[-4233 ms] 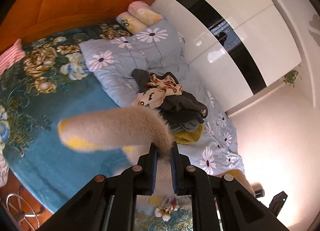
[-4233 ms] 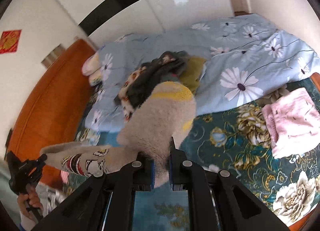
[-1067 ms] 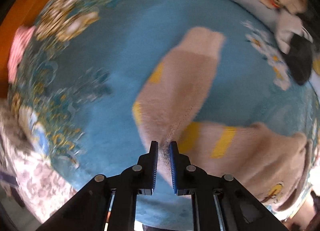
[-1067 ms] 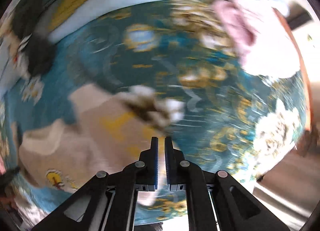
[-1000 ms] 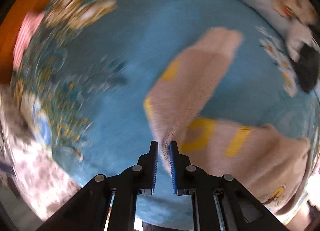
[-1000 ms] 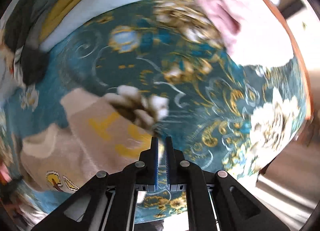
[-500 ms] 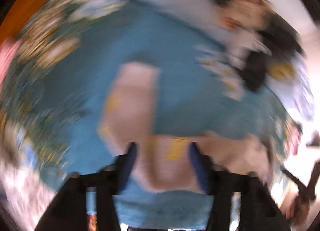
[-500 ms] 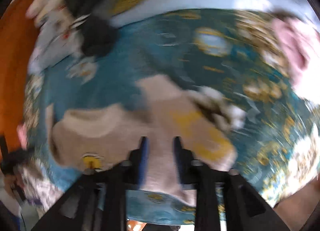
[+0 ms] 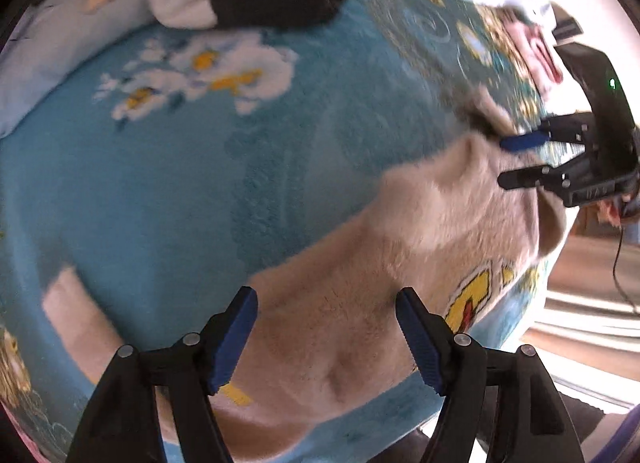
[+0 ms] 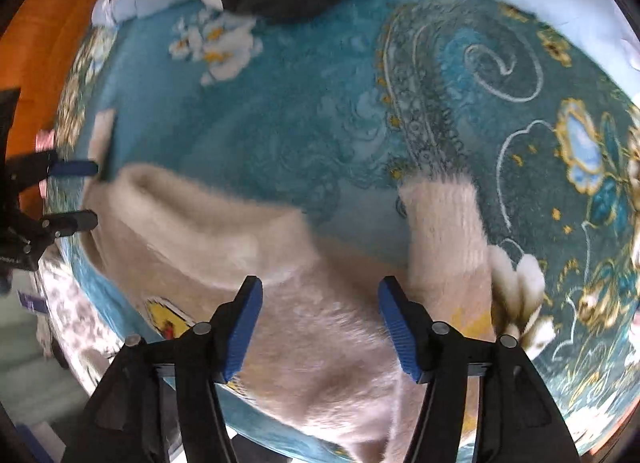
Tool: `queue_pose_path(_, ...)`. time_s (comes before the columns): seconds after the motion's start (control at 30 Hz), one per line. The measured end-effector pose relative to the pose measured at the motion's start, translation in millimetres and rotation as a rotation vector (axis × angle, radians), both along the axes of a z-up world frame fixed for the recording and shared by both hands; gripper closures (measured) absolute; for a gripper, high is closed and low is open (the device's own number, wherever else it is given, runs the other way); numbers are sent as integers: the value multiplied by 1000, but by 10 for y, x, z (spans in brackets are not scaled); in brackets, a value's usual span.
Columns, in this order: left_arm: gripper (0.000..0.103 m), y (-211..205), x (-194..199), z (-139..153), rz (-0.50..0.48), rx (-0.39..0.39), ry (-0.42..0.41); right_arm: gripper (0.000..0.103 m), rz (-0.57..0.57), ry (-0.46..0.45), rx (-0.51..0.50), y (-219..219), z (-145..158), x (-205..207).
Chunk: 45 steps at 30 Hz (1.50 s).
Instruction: Fold clothes
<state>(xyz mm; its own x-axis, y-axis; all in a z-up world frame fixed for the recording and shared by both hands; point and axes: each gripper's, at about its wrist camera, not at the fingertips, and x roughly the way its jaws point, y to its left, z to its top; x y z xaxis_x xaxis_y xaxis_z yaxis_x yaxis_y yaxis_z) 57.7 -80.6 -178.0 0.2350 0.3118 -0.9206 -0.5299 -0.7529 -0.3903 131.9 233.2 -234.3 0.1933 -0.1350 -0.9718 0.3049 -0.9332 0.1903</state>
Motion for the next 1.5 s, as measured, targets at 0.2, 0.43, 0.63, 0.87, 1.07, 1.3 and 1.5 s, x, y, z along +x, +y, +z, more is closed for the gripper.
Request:
queue_pose_path(0.2, 30, -64, 35, -20, -25, 1, -6, 41, 119, -52, -4, -1, -116, 86)
queue_pose_path(0.43, 48, -141, 36, 7, -52, 7, 2, 59, 96, -87, -25, 114, -123, 83)
queue_pose_path(0.63, 61, -175, 194, 23, -132, 10, -11, 64, 247, -149, -30, 21, -217, 66)
queue_pose_path(0.87, 61, -169, 149, -37, -132, -5, -41, 61, 320, -226, -43, -89, -374, 32)
queue_pose_path(1.07, 82, -62, 183, 87, -177, -48, 50, 88, 408, -197, -36, -103, -158, 299)
queue_pose_path(1.3, 84, -132, -256, 589, -18, -1, 206, 91, 346, -43, -20, -12, 247, 191)
queue_pose_path(1.5, 84, -133, -1064, 896, 87, -14, 393, 91, 376, 158, 30, -31, 691, -620)
